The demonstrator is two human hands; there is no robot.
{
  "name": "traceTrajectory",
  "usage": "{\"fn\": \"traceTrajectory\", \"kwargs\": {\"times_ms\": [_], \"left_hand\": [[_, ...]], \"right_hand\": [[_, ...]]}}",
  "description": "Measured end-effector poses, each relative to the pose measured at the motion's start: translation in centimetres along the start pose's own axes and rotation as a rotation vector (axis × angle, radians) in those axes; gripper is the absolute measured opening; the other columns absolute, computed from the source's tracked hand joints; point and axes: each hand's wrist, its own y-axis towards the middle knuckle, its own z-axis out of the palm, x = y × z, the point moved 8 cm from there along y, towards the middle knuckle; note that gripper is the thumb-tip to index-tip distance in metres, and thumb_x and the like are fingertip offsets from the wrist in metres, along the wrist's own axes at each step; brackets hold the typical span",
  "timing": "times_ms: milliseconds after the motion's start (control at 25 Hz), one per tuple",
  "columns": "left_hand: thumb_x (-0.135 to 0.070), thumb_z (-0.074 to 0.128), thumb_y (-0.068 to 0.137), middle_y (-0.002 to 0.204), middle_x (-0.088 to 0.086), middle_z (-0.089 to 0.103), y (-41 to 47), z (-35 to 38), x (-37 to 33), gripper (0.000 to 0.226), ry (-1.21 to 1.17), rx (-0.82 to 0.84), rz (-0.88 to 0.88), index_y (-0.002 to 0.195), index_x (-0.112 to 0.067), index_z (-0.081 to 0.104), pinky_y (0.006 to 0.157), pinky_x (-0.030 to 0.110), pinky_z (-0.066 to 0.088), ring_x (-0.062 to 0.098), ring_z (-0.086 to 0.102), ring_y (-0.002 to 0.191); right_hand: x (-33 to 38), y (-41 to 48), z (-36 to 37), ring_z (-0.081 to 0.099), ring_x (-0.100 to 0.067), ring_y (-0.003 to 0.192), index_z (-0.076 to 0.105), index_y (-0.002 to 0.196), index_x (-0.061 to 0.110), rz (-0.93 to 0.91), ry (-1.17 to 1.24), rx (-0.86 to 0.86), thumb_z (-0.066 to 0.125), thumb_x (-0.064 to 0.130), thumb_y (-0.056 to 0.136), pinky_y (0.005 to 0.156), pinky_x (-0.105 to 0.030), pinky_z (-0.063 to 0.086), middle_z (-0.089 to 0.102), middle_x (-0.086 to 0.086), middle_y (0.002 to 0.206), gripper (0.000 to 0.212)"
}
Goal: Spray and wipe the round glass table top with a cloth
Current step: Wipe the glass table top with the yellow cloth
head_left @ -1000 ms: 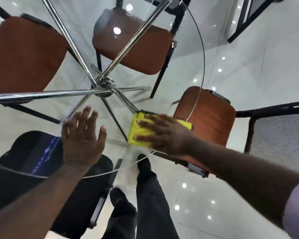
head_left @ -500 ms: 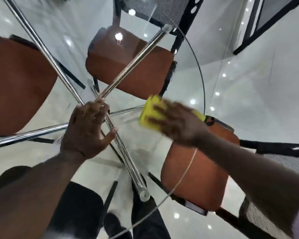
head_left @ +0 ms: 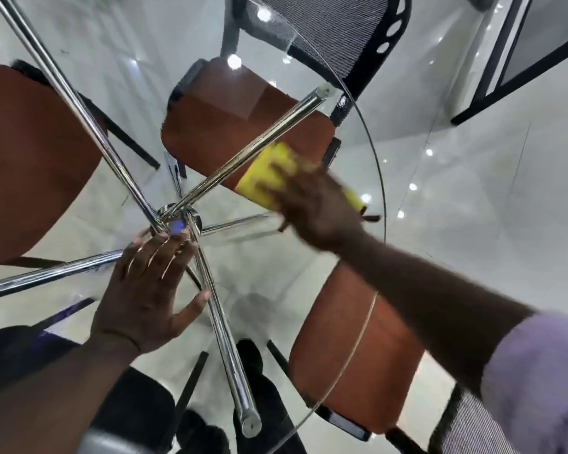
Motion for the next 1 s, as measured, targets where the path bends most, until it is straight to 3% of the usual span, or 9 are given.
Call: {"fn": "traceTrajectory", "kwargs": {"times_ms": [80,120,160,320,440,520,640,840,1000], "left_hand": [[-0.062,0.056,0.092,0.159,0.014,0.048,0.0,0.1,0.0,0.081,-0.006,-0.010,0.006,0.154,-0.010,0.049,0.120,0.061,0.032,0.042,0.047,0.144],[-0.062,0.056,0.092,0.159,0.014,0.047,0.0,0.1,0.0,0.081,-0.007,-0.007,0.006,0.154,-0.010,0.049,0.120,0.061,0.031,0.042,0.046,0.144],[-0.062,0.055,0.092,0.160,0.013,0.047,0.0,-0.1,-0.1,0.081,-0.011,-0.004,0.005,0.154,-0.010,0.048,0.120,0.060,0.031,0.042,0.046,0.145],[-0.061,0.055,0.092,0.161,0.012,0.045,-0.1,-0.5,-0.3,0.080,-0.011,0.014,-0.001,0.154,-0.011,0.048,0.122,0.058,0.029,0.040,0.044,0.146],[-0.061,0.054,0.092,0.162,0.012,0.044,0.1,0.0,-0.3,0.080,-0.014,0.022,-0.008,0.154,-0.011,0.048,0.122,0.059,0.029,0.041,0.044,0.146],[-0.062,0.051,0.093,0.162,0.012,0.044,-0.1,0.0,-0.4,0.079,-0.005,0.003,0.003,0.154,-0.011,0.048,0.122,0.060,0.029,0.041,0.043,0.146],[-0.063,0.047,0.095,0.164,0.011,0.041,-0.3,-0.1,-0.5,0.079,0.011,0.023,0.000,0.154,-0.011,0.047,0.121,0.061,0.028,0.041,0.042,0.147],[-0.062,0.048,0.095,0.165,0.012,0.039,-0.4,-0.2,-0.5,0.080,0.023,0.028,0.000,0.156,-0.010,0.044,0.123,0.060,0.026,0.042,0.041,0.146],[-0.060,0.048,0.097,0.164,0.013,0.038,-0.6,0.1,-0.7,0.078,0.039,0.013,0.022,0.157,-0.011,0.041,0.122,0.060,0.026,0.042,0.040,0.147]], "right_hand": [[-10.2,0.8,-2.4,0.027,-0.036,0.164,0.032,0.167,0.043,0.655,0.016,-0.110,0.025,0.050,0.112,0.120,-0.060,0.038,0.026,-0.005,0.179,0.055],[-11.7,-1.3,-2.6,0.024,-0.033,0.165,0.027,0.168,0.046,0.876,0.069,-0.106,0.022,0.054,0.111,0.120,-0.059,0.038,0.019,0.000,0.181,0.058],[-10.5,-3.9,-2.7,0.021,-0.031,0.165,0.023,0.168,0.048,0.948,0.074,-0.089,0.022,0.056,0.111,0.121,-0.058,0.036,0.013,0.004,0.182,0.057],[-0.3,-12.5,-1.8,0.011,-0.029,0.168,0.020,0.168,0.053,0.539,-0.019,0.058,0.033,0.053,0.114,0.128,-0.058,0.024,0.010,0.008,0.183,0.056],[-6.4,-7.4,-1.0,0.019,-0.033,0.167,0.022,0.167,0.054,0.428,-0.061,0.041,0.027,0.056,0.115,0.120,-0.057,0.037,0.019,0.003,0.181,0.053],[-11.6,-2.9,-1.8,0.033,-0.039,0.161,0.015,0.166,0.059,0.546,-0.022,-0.025,0.023,0.059,0.114,0.109,-0.053,0.049,0.016,0.003,0.182,0.052],[-13.4,-3.7,-2.3,0.063,-0.047,0.126,0.015,0.165,0.061,0.935,0.169,0.004,0.027,0.062,0.112,0.098,-0.051,0.052,0.030,-0.002,0.174,0.055],[-0.7,-17.7,-2.4,0.066,-0.047,0.113,-0.004,0.169,0.050,1.316,0.428,0.005,0.025,0.062,0.112,0.084,-0.047,0.045,0.054,-0.020,0.143,0.065],[-6.2,-15.1,-1.2,0.064,-0.047,0.121,0.013,0.170,0.032,1.412,0.401,-0.008,0.027,0.052,0.113,0.096,-0.050,0.045,0.065,-0.023,0.138,0.062]]}}
